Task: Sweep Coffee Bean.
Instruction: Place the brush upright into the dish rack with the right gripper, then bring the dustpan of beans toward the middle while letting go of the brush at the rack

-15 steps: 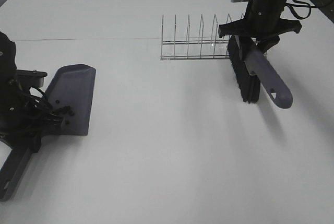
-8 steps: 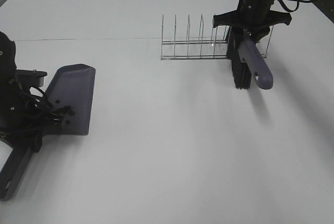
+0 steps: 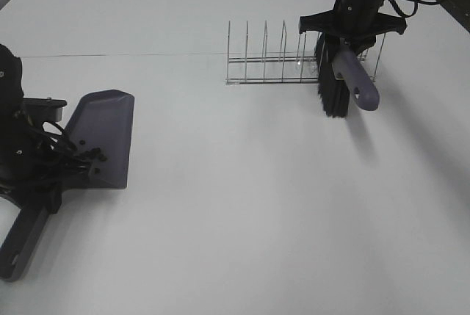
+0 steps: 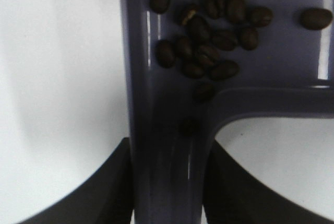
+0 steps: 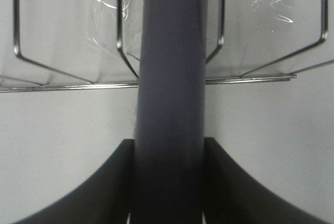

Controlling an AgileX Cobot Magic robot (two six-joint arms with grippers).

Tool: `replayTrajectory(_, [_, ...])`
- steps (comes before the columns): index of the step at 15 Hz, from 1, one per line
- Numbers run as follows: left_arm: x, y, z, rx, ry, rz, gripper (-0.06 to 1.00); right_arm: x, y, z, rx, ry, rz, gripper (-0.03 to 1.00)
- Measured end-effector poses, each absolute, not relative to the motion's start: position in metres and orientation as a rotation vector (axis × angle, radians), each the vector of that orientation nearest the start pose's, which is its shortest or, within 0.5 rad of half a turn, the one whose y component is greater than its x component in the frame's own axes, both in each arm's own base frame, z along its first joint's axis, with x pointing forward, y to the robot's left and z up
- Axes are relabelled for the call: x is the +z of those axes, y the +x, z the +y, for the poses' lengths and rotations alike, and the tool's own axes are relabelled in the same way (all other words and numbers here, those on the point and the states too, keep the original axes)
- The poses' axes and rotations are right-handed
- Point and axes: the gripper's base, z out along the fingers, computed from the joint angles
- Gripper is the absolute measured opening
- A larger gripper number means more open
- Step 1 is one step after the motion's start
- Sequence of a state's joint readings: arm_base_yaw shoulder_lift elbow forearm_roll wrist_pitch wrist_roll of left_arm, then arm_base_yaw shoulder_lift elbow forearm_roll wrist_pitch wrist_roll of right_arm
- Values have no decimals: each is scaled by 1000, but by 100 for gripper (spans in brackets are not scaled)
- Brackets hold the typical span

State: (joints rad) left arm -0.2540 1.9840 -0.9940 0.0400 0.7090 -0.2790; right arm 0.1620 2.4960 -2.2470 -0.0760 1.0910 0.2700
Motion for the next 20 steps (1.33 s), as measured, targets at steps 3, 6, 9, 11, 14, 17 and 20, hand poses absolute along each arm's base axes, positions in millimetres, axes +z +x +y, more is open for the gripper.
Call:
replayTrajectory(3, [92,308,-78,54,7,3173,33,157,523,78,34,140,2817,37])
replayTrajectory(6, [92,308,-78,53,6,3174,33,161,522,78,37,140,2811,37])
replayTrajectory(9, [92,308,-78,54,6,3176,33,168,522,77,39,137,2798,46])
replayTrajectory(11, [92,308,-78,55,6,3178,33,183,520,77,39,106,2776,60])
replayTrajectory(14, [92,307,-78,55,2,3186,33,206,515,75,41,98,2757,63])
replayTrajectory(17, [92,308,-78,53,-1,3185,33,236,502,73,28,65,2775,63])
replayTrajectory(20, [95,313,-79,46,-5,3176,33,258,495,73,41,1,2745,63])
